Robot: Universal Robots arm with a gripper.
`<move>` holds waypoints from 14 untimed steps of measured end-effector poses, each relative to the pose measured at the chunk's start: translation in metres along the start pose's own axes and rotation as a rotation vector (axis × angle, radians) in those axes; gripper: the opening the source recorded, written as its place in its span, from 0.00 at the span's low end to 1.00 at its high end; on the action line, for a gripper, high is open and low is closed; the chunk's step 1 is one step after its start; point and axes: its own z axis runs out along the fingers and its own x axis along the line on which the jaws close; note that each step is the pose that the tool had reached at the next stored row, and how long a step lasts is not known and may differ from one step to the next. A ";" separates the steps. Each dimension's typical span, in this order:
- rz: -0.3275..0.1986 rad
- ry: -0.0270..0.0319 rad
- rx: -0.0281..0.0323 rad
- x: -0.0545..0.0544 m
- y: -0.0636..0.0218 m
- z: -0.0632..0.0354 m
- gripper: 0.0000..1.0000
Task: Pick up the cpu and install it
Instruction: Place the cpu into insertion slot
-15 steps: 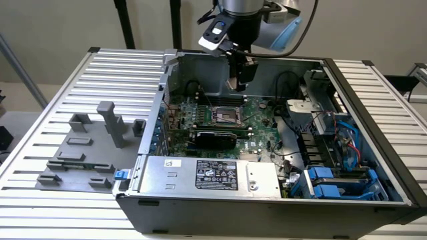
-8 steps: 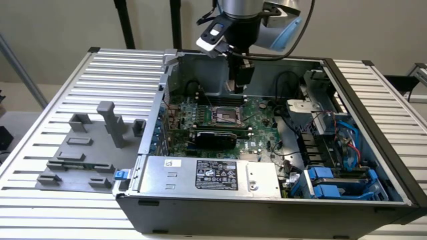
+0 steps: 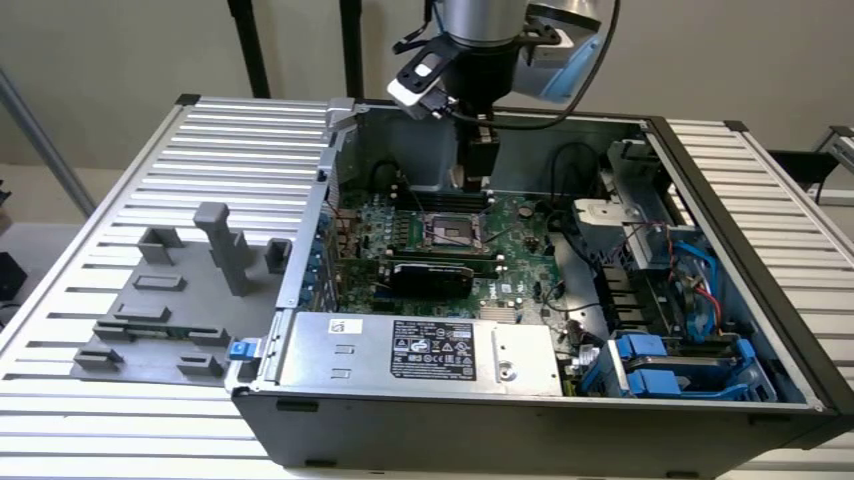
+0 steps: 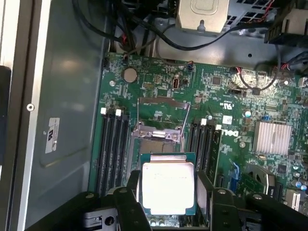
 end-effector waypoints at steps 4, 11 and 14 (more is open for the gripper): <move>0.038 -0.0016 0.0068 0.000 -0.0003 0.0041 0.55; 0.111 -0.0050 0.0120 0.000 -0.0009 0.0136 0.55; 0.125 -0.0058 0.0120 0.000 -0.0038 0.0189 0.55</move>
